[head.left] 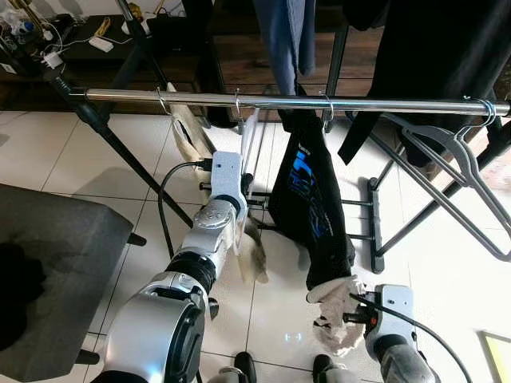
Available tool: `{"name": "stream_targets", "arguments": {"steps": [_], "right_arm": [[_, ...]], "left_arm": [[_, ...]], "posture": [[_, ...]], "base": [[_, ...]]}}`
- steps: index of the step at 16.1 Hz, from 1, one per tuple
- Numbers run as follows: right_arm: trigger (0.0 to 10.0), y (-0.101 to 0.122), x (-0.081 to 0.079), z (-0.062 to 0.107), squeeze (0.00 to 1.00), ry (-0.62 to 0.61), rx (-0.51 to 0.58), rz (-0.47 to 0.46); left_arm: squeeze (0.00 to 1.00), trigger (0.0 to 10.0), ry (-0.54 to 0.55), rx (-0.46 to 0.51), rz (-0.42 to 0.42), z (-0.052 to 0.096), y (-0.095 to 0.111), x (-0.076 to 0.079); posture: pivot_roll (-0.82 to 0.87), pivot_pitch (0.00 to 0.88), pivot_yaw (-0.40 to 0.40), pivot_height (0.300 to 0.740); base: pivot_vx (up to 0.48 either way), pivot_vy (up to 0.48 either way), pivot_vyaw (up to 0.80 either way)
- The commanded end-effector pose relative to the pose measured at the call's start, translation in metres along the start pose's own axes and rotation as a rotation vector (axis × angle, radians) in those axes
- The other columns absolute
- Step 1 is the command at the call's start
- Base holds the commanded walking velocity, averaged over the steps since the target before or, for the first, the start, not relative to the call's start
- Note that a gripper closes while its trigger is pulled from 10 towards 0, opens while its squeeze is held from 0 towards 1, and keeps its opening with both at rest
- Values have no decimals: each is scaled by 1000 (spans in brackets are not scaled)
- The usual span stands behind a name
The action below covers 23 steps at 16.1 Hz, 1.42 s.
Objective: Hang hanger
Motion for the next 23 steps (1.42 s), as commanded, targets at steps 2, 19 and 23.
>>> {"name": "stream_targets", "arguments": {"steps": [2, 19, 23], "right_arm": [[0, -13, 5, -2, 0, -11, -40, -6], [0, 8, 28, -41, 0, -37, 12, 43], [0, 4, 45, -39, 0, -62, 3, 74]], "left_arm": [[0, 0, 2, 45, -48, 1, 5, -3], [0, 10000, -17, 66, -83, 92, -62, -35], [0, 10000, -9, 0, -82, 127, -86, -32]], "posture": [[-193, 271, 114, 740], [-141, 54, 80, 740], [-152, 22, 55, 740]], "base": [[0, 0, 0], [0, 0, 0], [0, 0, 0]]}}
Point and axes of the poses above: a point about 5 cm out from each wrist's last joint towards the gripper, its own z axis pointing back from the gripper into the wrist, its own y axis along the axis of the wrist's last joint, x = y × z, the point moved 4 cm from there along -z, pointing out of the wrist towards the gripper, and after that the axes turned 1 degree about z, right-handed, at the moved point
